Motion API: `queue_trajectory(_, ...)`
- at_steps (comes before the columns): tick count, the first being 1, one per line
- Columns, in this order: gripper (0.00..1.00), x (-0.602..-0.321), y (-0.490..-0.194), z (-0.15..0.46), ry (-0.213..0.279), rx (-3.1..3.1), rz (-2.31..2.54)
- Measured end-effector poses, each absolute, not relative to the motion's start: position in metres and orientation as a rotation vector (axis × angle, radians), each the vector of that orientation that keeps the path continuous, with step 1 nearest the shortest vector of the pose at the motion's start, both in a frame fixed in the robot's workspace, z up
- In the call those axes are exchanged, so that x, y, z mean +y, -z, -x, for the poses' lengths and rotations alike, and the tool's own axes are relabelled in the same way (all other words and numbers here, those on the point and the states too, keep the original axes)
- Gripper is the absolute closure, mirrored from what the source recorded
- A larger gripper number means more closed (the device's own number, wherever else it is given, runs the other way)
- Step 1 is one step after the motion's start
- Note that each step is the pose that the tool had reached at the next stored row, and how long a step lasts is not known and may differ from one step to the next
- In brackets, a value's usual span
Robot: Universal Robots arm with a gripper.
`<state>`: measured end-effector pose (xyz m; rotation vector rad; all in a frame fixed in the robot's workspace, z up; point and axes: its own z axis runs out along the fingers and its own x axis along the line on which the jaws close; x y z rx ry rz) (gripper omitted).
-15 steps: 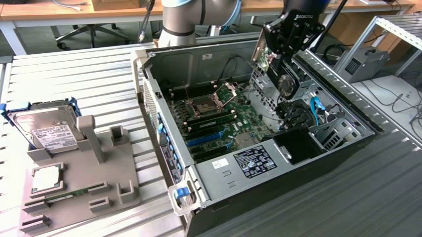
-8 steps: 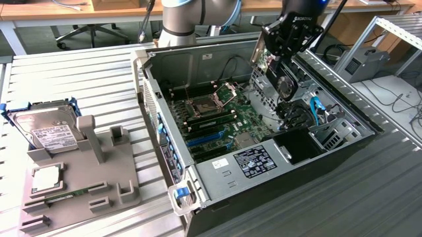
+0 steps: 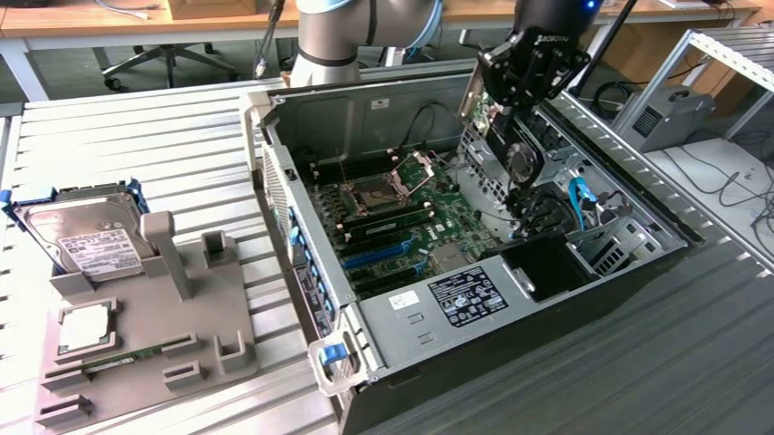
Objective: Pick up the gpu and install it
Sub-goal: 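Pick up the gpu and move the gpu toward the slot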
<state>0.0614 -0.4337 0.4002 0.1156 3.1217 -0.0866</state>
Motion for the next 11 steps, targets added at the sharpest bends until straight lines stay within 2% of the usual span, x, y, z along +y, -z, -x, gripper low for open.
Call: queue_trajectory(11,0.74,-0.4337,-0.3925,-0.0595,0.087,3.122,-0.116)
